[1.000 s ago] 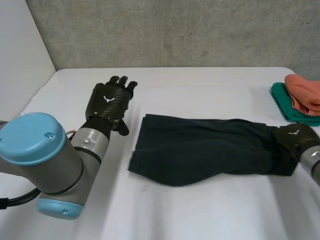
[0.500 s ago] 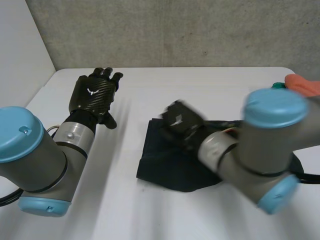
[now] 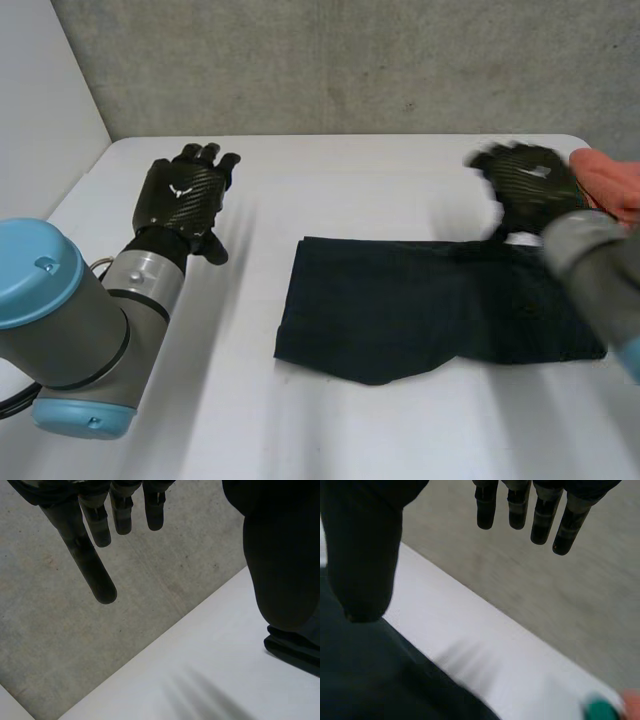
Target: Fold the laundry.
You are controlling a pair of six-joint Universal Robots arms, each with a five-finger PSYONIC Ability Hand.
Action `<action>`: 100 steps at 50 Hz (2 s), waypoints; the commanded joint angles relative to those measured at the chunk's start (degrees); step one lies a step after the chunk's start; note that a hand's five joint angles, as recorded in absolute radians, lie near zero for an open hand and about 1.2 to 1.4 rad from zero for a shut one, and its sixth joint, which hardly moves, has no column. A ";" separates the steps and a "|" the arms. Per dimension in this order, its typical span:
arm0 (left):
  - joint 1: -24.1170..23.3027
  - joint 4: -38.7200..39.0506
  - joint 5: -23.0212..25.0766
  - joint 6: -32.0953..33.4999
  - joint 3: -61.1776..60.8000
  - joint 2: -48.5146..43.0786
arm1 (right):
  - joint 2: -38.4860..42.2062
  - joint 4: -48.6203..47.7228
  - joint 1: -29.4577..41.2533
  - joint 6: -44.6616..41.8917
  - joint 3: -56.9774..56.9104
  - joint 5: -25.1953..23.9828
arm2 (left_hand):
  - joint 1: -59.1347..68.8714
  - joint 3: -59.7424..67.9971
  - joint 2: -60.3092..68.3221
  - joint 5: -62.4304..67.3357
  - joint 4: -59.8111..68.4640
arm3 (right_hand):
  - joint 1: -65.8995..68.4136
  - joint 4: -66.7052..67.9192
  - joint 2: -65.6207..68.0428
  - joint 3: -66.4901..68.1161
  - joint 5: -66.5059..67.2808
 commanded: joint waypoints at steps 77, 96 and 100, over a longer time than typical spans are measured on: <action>0.29 0.13 0.13 0.09 -0.82 0.40 | 12.76 -5.12 25.80 -28.18 -5.36 -8.00 | -1.46 -2.39 -1.66 -2.75 -37.85 | 1.91 -0.01 0.82 1.34 0.12; -0.41 0.13 0.13 0.09 -1.61 -0.30 | -2.28 -2.39 -20.32 -15.91 19.84 -13.65 | -1.46 -2.39 -1.66 -2.75 -37.85 | 3.74 1.81 2.65 3.16 1.95; -0.41 0.05 0.13 0.00 -1.61 -0.48 | -1.84 -3.53 -25.00 -20.76 22.58 -18.69 | -1.46 -2.39 -1.66 -2.75 -37.85 | 5.08 3.16 3.99 4.51 3.30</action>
